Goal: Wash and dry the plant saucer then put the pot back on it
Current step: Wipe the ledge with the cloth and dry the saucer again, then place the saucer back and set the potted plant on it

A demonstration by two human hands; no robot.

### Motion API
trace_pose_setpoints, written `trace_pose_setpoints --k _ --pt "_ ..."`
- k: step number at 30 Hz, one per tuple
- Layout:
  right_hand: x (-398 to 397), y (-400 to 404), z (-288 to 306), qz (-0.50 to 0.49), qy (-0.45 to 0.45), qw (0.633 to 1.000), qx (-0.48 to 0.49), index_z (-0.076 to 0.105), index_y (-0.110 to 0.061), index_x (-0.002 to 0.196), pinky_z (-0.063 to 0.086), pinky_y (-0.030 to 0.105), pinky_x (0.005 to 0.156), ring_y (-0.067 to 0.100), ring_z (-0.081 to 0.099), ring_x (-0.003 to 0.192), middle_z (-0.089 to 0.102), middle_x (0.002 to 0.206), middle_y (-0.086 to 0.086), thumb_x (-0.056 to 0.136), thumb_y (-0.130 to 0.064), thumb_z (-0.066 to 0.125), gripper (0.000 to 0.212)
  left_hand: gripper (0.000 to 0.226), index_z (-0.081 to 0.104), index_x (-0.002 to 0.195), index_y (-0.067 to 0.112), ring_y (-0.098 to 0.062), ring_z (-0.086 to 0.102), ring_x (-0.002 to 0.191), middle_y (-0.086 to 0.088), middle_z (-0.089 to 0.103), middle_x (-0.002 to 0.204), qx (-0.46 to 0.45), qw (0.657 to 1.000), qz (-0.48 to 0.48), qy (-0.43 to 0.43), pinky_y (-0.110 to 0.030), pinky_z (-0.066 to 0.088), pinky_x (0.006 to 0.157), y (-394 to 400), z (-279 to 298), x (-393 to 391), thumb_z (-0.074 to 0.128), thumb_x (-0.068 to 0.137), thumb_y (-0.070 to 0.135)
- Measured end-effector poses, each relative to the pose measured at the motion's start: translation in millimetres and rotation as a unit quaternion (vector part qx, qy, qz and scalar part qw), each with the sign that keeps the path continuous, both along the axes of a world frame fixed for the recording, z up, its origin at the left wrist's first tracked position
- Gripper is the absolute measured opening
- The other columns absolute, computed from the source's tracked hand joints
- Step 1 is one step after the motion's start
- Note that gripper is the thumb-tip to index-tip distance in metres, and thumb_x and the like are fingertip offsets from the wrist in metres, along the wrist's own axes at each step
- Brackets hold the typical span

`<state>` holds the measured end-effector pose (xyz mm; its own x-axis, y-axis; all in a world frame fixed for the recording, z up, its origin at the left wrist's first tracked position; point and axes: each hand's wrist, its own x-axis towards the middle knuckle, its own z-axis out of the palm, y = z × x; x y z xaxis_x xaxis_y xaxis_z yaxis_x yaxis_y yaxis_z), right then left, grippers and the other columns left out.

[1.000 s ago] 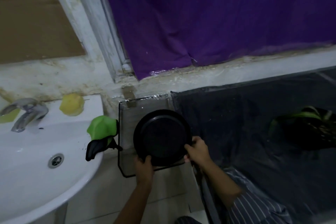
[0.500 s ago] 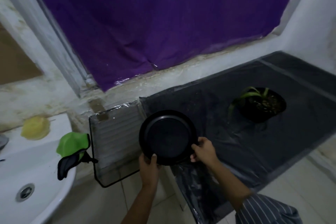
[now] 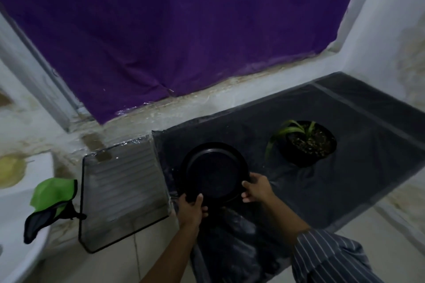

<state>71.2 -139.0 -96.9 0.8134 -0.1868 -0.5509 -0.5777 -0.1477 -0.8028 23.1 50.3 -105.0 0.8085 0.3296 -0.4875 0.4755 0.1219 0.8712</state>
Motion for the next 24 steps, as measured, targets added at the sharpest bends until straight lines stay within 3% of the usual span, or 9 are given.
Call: trace_pose_setpoints --k 3,6,11,17,24 --pt "24 -15 -3 0.033 0.007 0.999 -0.008 0.040 -0.006 0.138 0.055 0.030 0.041 0.013 0.058 0.042 0.064 0.070 0.008 0.093 -0.005 0.052 0.047 0.042 0.039 0.131 0.000 -0.020 0.052 0.053 -0.010 0.058 0.080 -0.005 0.999 0.032 0.004 -0.025 0.047 0.040 -19 -3 13 0.054 0.093 0.010" --pt "48 -28 -6 0.061 0.012 0.998 -0.019 0.036 -0.009 0.140 0.057 0.032 0.044 0.017 0.059 0.050 0.064 0.079 0.009 0.094 -0.006 0.052 0.049 0.047 0.036 0.136 0.002 -0.022 0.052 0.055 -0.017 0.058 0.092 -0.017 0.997 0.068 0.012 -0.031 0.047 0.050 -39 -8 27 0.054 0.093 0.010" --pt "76 -38 -16 0.110 0.010 0.993 -0.030 0.038 -0.008 0.140 0.059 0.041 0.058 0.020 0.059 0.054 0.064 0.097 0.015 0.095 -0.006 0.050 0.047 0.046 0.038 0.136 0.005 -0.019 0.053 0.055 -0.007 0.060 0.083 -0.004 0.994 0.105 0.017 -0.022 0.050 0.039 -55 -14 40 0.055 0.093 0.013" --pt "90 -41 -24 0.130 0.015 0.990 -0.047 0.037 -0.009 0.141 0.058 0.037 0.055 0.019 0.059 0.054 0.065 0.109 0.020 0.095 -0.004 0.049 0.048 0.046 0.036 0.135 0.005 -0.019 0.053 0.054 -0.013 0.060 0.090 0.008 0.991 0.130 0.030 -0.028 0.050 0.045 -65 -20 47 0.054 0.093 0.012" --pt "94 -48 -28 0.130 0.020 0.991 -0.035 0.035 -0.011 0.143 0.058 0.037 0.056 0.019 0.059 0.055 0.064 0.111 0.020 0.095 -0.006 0.050 0.050 0.041 0.042 0.127 -0.001 -0.019 0.053 0.052 -0.007 0.059 0.077 0.022 0.990 0.124 0.056 -0.024 0.049 0.037 -68 -26 52 0.057 0.091 0.013"
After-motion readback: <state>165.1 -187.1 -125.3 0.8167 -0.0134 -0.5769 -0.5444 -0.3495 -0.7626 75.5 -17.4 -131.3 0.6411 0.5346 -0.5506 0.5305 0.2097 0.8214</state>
